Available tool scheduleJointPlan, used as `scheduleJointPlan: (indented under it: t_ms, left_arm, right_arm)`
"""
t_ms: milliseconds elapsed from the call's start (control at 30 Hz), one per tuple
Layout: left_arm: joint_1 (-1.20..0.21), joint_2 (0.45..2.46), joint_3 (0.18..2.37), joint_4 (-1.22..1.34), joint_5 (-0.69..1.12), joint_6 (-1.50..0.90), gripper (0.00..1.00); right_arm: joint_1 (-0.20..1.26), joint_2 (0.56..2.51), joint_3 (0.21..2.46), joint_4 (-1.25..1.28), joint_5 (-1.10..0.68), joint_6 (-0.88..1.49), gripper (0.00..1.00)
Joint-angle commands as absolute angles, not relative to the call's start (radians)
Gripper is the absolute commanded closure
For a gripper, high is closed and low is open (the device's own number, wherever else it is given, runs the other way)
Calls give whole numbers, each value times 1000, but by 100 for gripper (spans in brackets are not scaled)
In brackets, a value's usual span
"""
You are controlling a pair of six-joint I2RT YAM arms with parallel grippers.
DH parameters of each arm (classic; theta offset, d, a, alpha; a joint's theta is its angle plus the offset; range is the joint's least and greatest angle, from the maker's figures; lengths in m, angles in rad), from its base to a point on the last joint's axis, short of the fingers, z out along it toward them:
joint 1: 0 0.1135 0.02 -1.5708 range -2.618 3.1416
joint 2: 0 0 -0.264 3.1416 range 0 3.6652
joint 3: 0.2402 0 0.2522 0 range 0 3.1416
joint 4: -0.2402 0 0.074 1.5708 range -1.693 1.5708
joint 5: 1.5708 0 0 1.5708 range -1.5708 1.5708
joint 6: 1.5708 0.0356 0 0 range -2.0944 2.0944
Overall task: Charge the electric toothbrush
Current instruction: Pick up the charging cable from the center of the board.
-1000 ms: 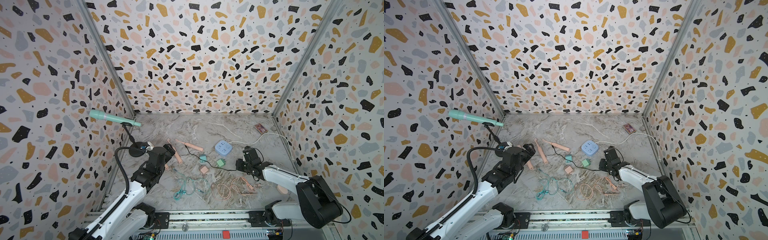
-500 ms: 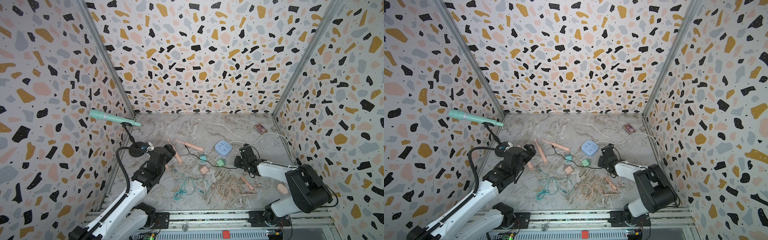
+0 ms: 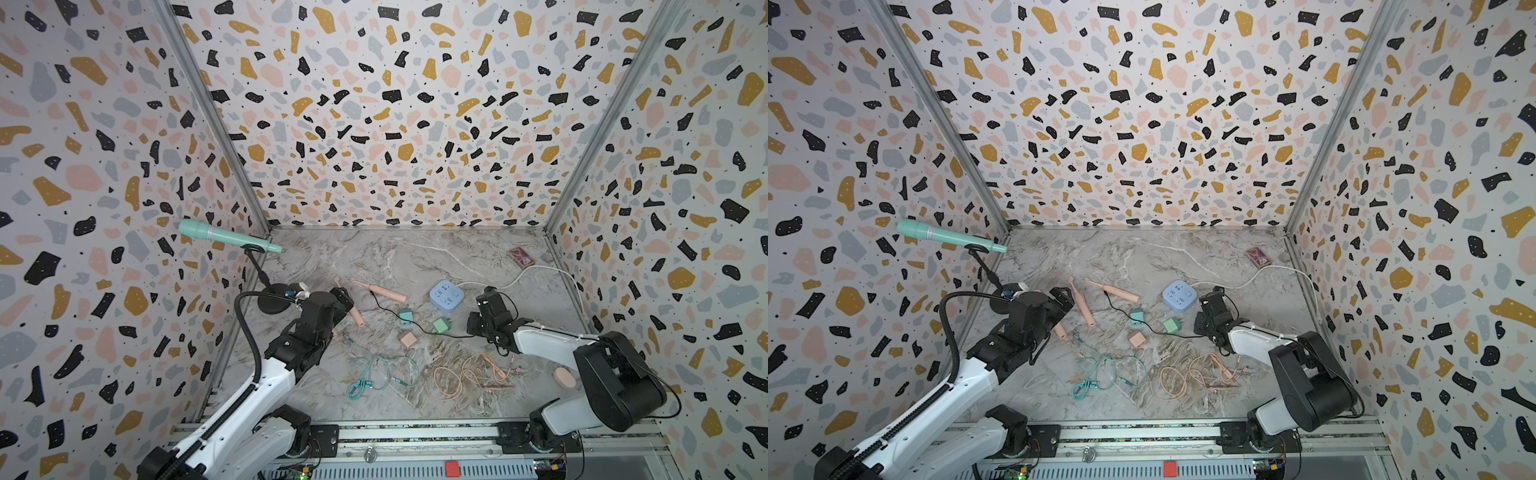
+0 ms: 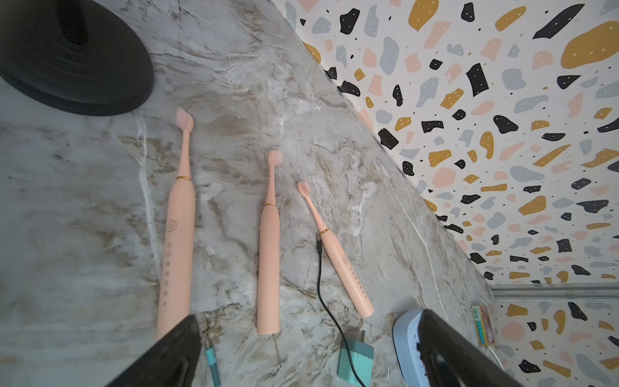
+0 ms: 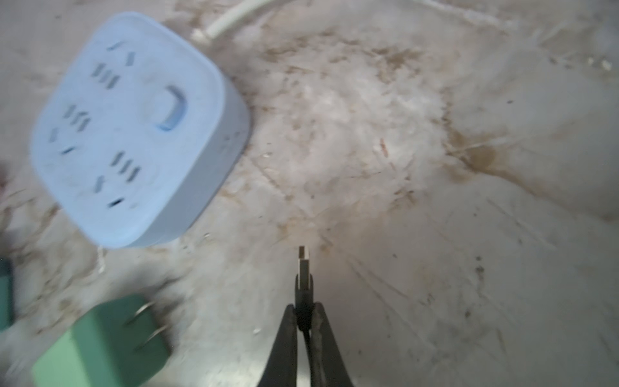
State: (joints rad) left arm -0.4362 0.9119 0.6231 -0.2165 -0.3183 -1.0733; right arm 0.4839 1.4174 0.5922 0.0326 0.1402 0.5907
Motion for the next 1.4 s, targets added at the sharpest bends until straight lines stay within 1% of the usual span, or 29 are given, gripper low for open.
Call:
scheduleJointPlan:
  t_ms: [0,133,300,433,533,633,667,700,833,867,900,1067,1267,1367]
  left_arm:
    - [-477,920,663,-152,-266,-1127,1]
    - [-548,963,700,-114,-237,-1199,1]
    - [-639,1036,752,-20,-180,-1305,1]
    - [-714,1088,803,11,-146,-1339,0]
    - [-767,1106,807,16,-138,-1357,1]
    - [-809,1122,802,11,-135,-1361,5]
    - [-820,1128,803,4,-134,-1355,10]
    - [-832,1133,806,-11,-136,-1349,12]
    - [-864,1154,798,-34,-138,-1328,18]
    - [-869,1160,793,-28,-130,-1325,24]
    - [-877,1165,789,-23,-129,-1320,27]
    - [-918,1184,803,-30,-159,-1306,28]
    - [-950,1217,828,-32,-168,-1285,37]
    - [-954,1224,823,-32,-168,-1282,45]
  right_arm:
    - [578,1280,621,-1,134,511,100]
    - [731,1150,648,12,110,419,100]
    - [877,1056,678,63,-13,321,100]
    - [918,1068,715,44,-79,274,100]
    - [933,1066,726,34,-86,263,100]
    - [941,1066,736,27,-92,254,100]
    - [941,1068,741,22,-88,253,100]
    - [941,1071,745,18,-85,252,100]
    - [942,1092,776,-18,-80,257,100]
    - [941,1100,785,-31,-72,260,100]
    - [942,1107,791,-39,-67,264,100]
    - [942,1134,804,-56,-79,267,100]
    - [941,1138,816,-60,-94,273,100]
    - [941,1135,822,-66,-97,274,100]
